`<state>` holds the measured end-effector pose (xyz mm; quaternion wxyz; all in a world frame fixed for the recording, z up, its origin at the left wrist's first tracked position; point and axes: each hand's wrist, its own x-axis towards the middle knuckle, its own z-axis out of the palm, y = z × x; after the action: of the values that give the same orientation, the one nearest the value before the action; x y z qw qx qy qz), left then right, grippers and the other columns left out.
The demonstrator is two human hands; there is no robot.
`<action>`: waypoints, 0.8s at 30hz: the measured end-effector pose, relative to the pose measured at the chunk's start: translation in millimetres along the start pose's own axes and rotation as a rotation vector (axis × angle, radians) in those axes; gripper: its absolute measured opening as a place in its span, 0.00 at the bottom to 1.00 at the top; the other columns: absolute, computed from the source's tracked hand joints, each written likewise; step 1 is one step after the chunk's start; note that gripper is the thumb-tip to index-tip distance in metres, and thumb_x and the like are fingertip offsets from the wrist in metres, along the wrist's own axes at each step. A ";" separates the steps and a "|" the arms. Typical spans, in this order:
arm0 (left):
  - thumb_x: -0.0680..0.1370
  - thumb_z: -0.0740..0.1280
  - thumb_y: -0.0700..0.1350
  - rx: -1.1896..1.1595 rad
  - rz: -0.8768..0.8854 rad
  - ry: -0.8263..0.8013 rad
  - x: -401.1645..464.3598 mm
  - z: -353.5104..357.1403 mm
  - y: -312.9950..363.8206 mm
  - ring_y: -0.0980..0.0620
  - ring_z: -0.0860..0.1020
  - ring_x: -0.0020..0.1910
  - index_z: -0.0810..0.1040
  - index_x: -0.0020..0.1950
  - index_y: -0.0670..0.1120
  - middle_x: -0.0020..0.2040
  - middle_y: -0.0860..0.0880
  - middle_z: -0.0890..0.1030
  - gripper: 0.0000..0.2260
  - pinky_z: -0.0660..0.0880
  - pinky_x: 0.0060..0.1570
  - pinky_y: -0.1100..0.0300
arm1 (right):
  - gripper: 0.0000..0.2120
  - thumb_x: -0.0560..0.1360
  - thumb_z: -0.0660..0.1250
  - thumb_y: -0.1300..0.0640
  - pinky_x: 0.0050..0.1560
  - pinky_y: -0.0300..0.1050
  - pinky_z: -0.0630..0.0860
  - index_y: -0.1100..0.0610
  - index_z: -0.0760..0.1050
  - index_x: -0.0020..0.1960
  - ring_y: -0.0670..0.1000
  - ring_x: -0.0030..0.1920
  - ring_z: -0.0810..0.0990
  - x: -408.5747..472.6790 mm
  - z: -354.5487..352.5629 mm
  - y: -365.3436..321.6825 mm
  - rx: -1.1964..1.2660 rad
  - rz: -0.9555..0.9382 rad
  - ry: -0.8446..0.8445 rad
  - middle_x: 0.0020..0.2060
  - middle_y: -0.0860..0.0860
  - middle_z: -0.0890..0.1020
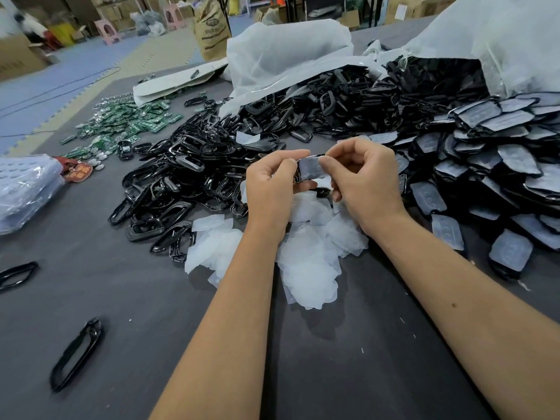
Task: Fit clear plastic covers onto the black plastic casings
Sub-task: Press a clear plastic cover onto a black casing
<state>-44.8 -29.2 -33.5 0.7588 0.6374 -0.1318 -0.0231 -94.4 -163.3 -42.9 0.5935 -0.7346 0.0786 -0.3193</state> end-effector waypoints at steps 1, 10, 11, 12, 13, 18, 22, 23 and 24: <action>0.80 0.59 0.31 0.001 0.002 -0.005 -0.3 0.2 0.3 0.50 0.83 0.39 0.86 0.50 0.36 0.44 0.41 0.84 0.15 0.82 0.39 0.57 | 0.04 0.77 0.76 0.59 0.27 0.47 0.76 0.58 0.82 0.46 0.54 0.23 0.78 0.3 0.0 0.3 -0.020 -0.008 0.014 0.34 0.51 0.84; 0.79 0.61 0.33 -0.009 0.011 -0.035 0.1 -1.6 -2.1 0.48 0.84 0.42 0.87 0.49 0.39 0.45 0.41 0.85 0.13 0.82 0.39 0.57 | 0.05 0.78 0.75 0.56 0.37 0.43 0.75 0.57 0.84 0.45 0.46 0.31 0.79 2.0 1.1 1.2 -0.139 -0.028 0.031 0.36 0.50 0.84; 0.78 0.63 0.33 0.005 0.018 -0.035 0.0 -1.9 -2.4 0.48 0.84 0.42 0.87 0.49 0.39 0.45 0.42 0.86 0.12 0.81 0.39 0.57 | 0.05 0.78 0.75 0.56 0.37 0.42 0.74 0.57 0.84 0.45 0.46 0.31 0.78 2.1 1.0 0.9 -0.148 -0.028 0.032 0.36 0.50 0.85; 0.78 0.64 0.33 0.028 0.030 -0.036 -0.1 -2.2 -2.7 0.49 0.84 0.40 0.87 0.49 0.40 0.44 0.43 0.86 0.11 0.81 0.39 0.58 | 0.05 0.78 0.75 0.56 0.37 0.42 0.74 0.57 0.84 0.45 0.46 0.30 0.78 2.1 0.9 0.6 -0.155 -0.029 0.033 0.36 0.50 0.85; 0.78 0.66 0.33 0.059 0.045 -0.039 -0.2 -2.5 -2.9 0.50 0.84 0.38 0.87 0.50 0.41 0.43 0.45 0.86 0.10 0.81 0.39 0.59 | 0.05 0.78 0.75 0.56 0.37 0.41 0.75 0.58 0.84 0.45 0.45 0.30 0.78 2.1 0.6 0.1 -0.161 -0.031 0.036 0.36 0.50 0.85; 0.76 0.70 0.30 0.122 0.068 -0.030 -0.2 -2.3 -3.5 0.51 0.83 0.34 0.86 0.51 0.41 0.45 0.42 0.86 0.09 0.80 0.37 0.61 | 0.04 0.78 0.75 0.56 0.37 0.40 0.75 0.57 0.85 0.46 0.44 0.30 0.79 0.9 0.8 -1.8 -0.158 -0.039 0.031 0.36 0.49 0.85; 0.78 0.65 0.28 0.034 -0.006 -0.012 1.7 -3.6 -1.5 0.47 0.83 0.34 0.85 0.53 0.37 0.46 0.33 0.84 0.11 0.80 0.36 0.63 | 0.05 0.78 0.75 0.56 0.37 0.40 0.75 0.56 0.84 0.45 0.44 0.30 0.79 -0.2 1.0 -3.0 -0.137 -0.051 0.033 0.33 0.47 0.84; 0.78 0.65 0.28 0.019 -0.020 -0.014 2.1 -3.9 -1.3 0.47 0.83 0.32 0.85 0.53 0.37 0.45 0.34 0.83 0.11 0.79 0.36 0.63 | 0.05 0.78 0.75 0.56 0.38 0.41 0.75 0.56 0.84 0.45 0.44 0.30 0.79 -0.4 0.9 -3.2 -0.130 -0.051 0.034 0.33 0.46 0.83; 0.78 0.64 0.28 0.005 -0.029 -0.015 2.4 -4.0 -1.2 0.47 0.83 0.32 0.85 0.53 0.37 0.44 0.35 0.83 0.11 0.79 0.36 0.63 | 0.05 0.78 0.75 0.56 0.38 0.41 0.75 0.55 0.84 0.45 0.45 0.30 0.79 -0.5 0.9 -3.3 -0.120 -0.048 0.035 0.33 0.46 0.83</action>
<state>-41.4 -26.1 -34.9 0.7558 0.6409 -0.1284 -0.0387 -95.1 -161.4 -40.1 0.5392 -0.7648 0.0901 -0.3410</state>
